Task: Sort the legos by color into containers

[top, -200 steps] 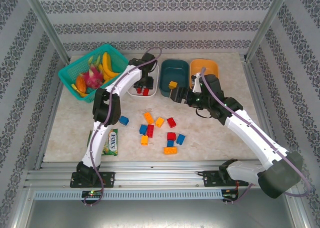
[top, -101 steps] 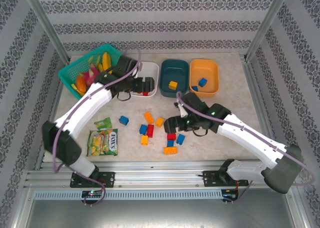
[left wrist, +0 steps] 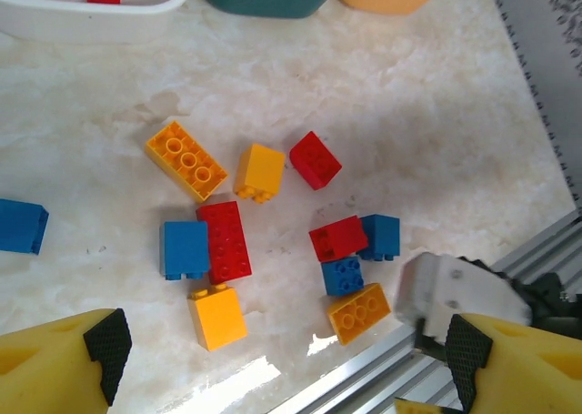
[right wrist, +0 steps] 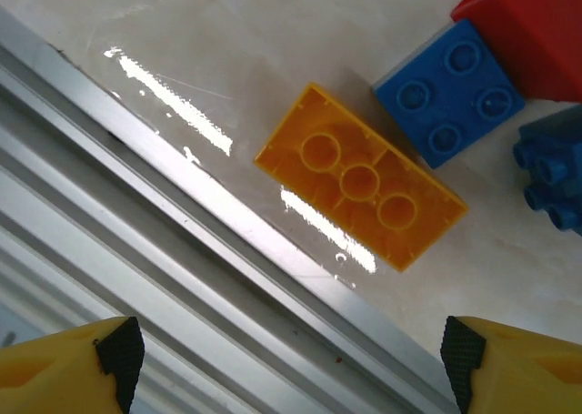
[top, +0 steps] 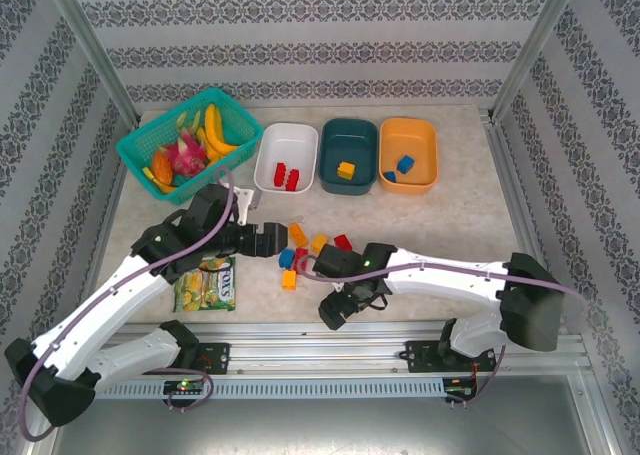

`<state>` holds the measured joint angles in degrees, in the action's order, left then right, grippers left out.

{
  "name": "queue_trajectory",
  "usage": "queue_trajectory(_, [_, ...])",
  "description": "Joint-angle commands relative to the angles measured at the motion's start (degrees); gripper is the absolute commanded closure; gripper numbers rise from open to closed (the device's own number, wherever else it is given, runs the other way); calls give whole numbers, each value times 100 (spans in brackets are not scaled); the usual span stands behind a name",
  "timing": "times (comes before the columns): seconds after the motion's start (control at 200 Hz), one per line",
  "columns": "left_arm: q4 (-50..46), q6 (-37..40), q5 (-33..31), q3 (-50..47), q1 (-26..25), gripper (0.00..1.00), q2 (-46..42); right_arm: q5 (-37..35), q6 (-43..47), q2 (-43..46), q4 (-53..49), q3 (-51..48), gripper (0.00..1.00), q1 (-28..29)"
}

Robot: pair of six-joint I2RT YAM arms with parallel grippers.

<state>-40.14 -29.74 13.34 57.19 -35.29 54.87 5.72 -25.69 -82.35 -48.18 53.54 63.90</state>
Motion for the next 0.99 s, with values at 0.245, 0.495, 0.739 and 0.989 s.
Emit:
queue_trajectory(0.245, [-214, -401, 65, -236, -67, 9, -692, -564, 99, -1099, -19, 169, 10, 0])
queue_trajectory(0.495, [15, -573, 55, -186, -66, 9, -657, -782, 171, -1519, 76, 320, 15, -239])
queue_trajectory(0.739, [76, -584, 76, -121, -75, 10, -601, -783, 457, -1677, 149, 592, 20, -494])
queue_trajectory(0.989, [103, -595, 73, -127, -77, 10, -600, -581, 540, -1811, 195, 694, 35, -541])
